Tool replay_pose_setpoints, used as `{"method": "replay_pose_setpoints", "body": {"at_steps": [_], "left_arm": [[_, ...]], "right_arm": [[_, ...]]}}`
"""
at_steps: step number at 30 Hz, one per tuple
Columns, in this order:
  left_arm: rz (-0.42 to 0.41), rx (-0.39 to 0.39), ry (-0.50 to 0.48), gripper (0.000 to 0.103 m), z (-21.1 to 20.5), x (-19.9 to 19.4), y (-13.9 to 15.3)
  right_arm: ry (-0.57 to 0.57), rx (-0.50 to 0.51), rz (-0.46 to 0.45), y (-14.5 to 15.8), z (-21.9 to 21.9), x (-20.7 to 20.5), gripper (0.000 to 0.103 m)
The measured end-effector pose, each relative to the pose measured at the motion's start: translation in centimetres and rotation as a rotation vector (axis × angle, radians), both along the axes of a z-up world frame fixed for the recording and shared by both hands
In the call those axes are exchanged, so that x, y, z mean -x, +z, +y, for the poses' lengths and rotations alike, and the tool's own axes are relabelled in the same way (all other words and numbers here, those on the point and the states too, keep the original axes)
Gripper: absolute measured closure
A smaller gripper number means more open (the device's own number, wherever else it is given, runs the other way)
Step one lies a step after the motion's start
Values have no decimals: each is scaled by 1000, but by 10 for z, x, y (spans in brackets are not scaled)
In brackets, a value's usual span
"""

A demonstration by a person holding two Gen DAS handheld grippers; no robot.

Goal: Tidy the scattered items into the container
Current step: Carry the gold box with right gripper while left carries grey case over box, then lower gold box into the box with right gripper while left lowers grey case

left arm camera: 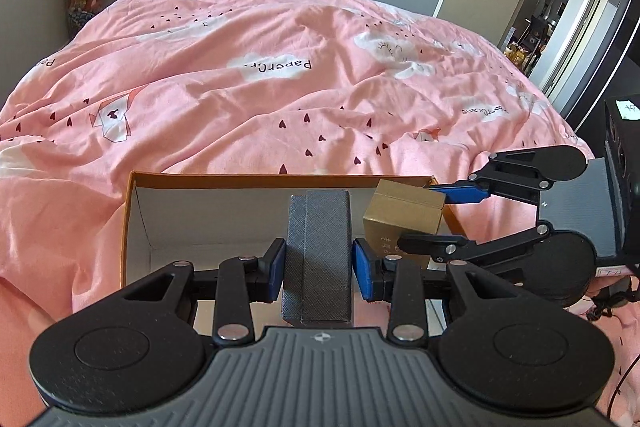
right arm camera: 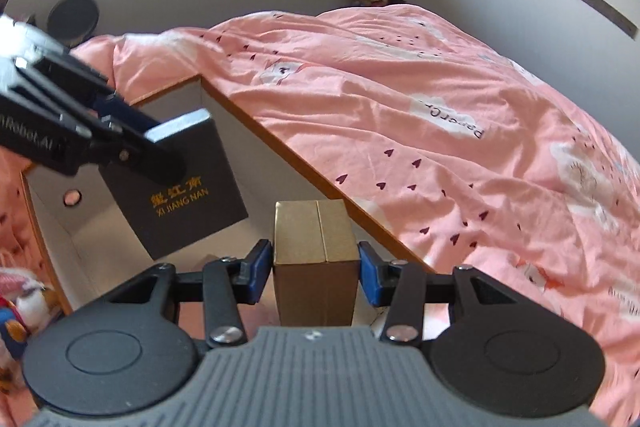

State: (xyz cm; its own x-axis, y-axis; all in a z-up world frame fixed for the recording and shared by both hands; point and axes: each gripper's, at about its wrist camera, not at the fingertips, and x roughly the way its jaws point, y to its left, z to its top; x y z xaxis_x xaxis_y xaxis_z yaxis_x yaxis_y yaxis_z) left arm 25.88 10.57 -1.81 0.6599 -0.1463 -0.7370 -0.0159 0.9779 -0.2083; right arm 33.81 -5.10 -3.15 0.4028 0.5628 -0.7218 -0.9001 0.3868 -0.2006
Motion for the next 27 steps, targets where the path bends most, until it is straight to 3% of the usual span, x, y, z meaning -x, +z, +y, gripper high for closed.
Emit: {"method": "replay_pose_setpoints", "body": {"at_steps": [13, 18, 27], "left_arm": [[83, 23, -2, 62, 5, -36, -30], [98, 43, -3, 62, 7, -40, -37], [113, 58, -8, 62, 8, -45, -45]], "right_arm": [[377, 354, -278, -46, 23, 2, 54], [399, 447, -321, -64, 31, 7, 54], [335, 419, -328, -56, 32, -1, 51]]}}
